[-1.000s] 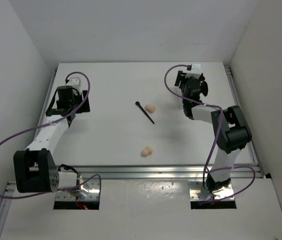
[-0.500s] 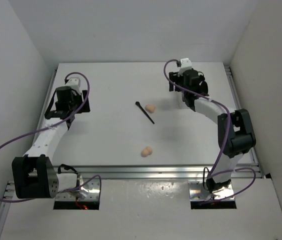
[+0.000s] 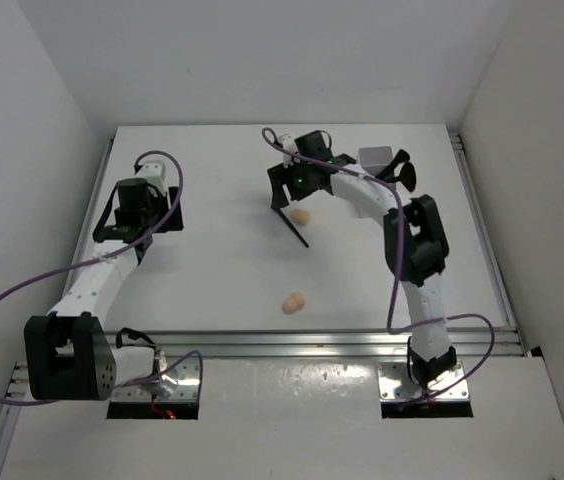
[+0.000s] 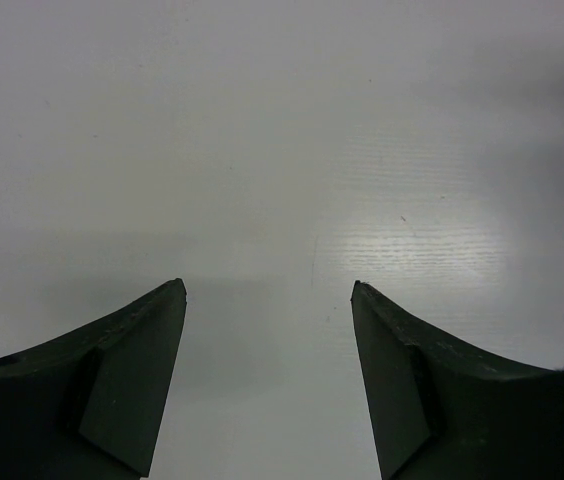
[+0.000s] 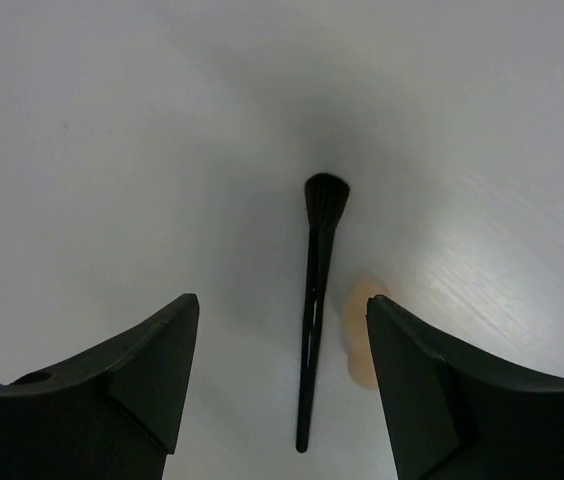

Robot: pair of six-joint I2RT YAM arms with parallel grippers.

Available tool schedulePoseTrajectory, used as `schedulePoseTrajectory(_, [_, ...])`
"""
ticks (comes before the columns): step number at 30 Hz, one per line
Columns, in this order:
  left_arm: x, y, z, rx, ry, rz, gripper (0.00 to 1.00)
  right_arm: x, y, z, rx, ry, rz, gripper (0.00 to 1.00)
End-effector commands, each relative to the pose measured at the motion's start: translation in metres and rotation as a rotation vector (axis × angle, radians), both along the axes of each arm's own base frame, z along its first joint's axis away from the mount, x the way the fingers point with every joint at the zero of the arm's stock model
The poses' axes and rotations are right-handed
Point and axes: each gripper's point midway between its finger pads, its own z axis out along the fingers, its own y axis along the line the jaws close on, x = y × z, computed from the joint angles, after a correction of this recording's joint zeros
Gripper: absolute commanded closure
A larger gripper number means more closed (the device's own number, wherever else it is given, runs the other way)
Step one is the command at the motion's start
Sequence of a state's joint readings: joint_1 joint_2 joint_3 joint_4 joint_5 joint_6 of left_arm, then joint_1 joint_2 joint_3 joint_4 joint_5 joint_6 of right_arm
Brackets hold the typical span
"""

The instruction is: Organize the makeup

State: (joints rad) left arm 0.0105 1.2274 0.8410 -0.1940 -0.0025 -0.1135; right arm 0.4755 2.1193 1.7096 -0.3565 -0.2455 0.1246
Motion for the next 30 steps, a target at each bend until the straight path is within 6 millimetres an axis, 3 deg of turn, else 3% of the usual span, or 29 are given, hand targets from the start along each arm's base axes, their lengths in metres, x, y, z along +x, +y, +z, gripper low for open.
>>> schedulePoseTrajectory(1, [-0.002, 0.001, 0.015, 0.004, -0.056, 0.018, 0.27, -0.027, 0.002, -0.034, -0.056, 0.254, -0.03, 0.32])
schedulePoseTrajectory(5, [-0.004, 0.001, 0.014, 0.004, -0.047, 0.018, 0.27, -0.031, 0.004, -0.059, -0.119, 0.269, -0.053, 0.33])
schedulePoseTrajectory(15, [-0.006, 0.002, 0.012, 0.032, -0.016, 0.016, 0.27, -0.037, 0.0, -0.098, -0.221, 0.297, -0.022, 0.33])
schedulePoseTrajectory(20, [-0.005, 0.0, 0.005, 0.019, 0.003, 0.012, 0.27, -0.025, -0.001, -0.108, -0.264, 0.24, -0.027, 0.36])
schedulePoseTrajectory(21, [-0.005, 0.0, 0.002, 0.019, 0.013, 0.012, 0.27, -0.024, -0.002, -0.116, -0.275, 0.244, -0.023, 0.4])
schedulePoseTrajectory(23, [-0.003, 0.0, 0.006, 0.019, 0.004, 0.012, 0.27, -0.011, 0.001, -0.108, -0.276, 0.209, -0.031, 0.43])
schedulePoseTrajectory(24, [-0.002, 0.0, 0.002, 0.019, 0.015, 0.012, 0.27, -0.017, -0.004, -0.124, -0.314, 0.257, -0.032, 0.47])
schedulePoseTrajectory(25, [0.0, 0.0, 0.007, 0.019, 0.004, 0.012, 0.27, -0.006, 0.003, -0.11, -0.301, 0.225, -0.033, 0.5])
schedulePoseTrajectory(27, [0.0, 0.0, 0.007, 0.019, 0.004, 0.012, 0.27, -0.007, 0.004, -0.117, -0.329, 0.228, -0.022, 0.59])
schedulePoseTrajectory(30, [0.0, 0.003, 0.007, 0.019, 0.004, 0.021, 0.27, -0.011, 0.002, -0.117, -0.376, 0.212, -0.021, 0.64])
